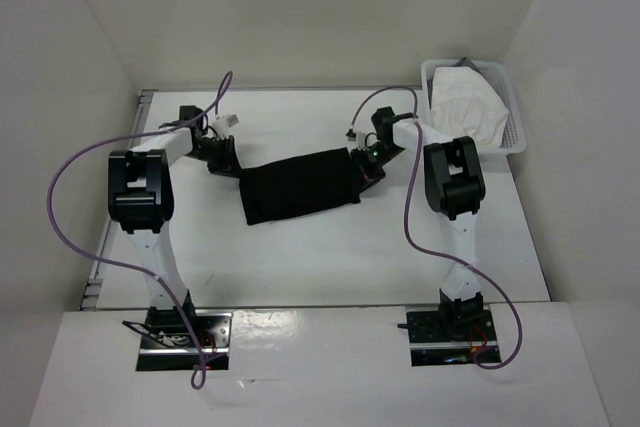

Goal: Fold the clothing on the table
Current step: Fold the skirt

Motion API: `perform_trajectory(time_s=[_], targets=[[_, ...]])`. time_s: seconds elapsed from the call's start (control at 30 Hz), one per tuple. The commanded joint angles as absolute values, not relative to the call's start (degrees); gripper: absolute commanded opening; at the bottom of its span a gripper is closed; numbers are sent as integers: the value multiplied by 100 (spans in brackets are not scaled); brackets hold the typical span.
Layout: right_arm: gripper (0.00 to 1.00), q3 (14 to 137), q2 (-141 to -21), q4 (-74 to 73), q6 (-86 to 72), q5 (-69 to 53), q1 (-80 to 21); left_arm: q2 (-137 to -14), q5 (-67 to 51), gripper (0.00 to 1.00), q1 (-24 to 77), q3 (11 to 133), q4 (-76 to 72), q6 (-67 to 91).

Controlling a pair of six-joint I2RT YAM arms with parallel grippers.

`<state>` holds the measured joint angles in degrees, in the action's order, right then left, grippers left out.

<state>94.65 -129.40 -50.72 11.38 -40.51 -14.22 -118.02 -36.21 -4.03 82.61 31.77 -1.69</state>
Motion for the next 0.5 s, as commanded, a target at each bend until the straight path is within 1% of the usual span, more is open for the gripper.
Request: perform_trajectory(time_s=[0.0, 0.17, 0.3, 0.47], targets=[[3, 10009, -12543, -5000, 1143, -2630, -1415, -12050, -3507, 3, -413, 8552, 3270, -299], [3, 10765, -12489, -5378, 1090, -2040, -1521, -12260, -3560, 3, -133, 8613, 3270, -246], [3, 11459, -12542, -5659, 1143, -1627, -1889, -12322, -3560, 3, 8, 8561, 3270, -246], [3, 11865, -12603, -5906, 1318, -1346, -2416, -12322, -3498, 3, 70, 8508, 3217, -193]])
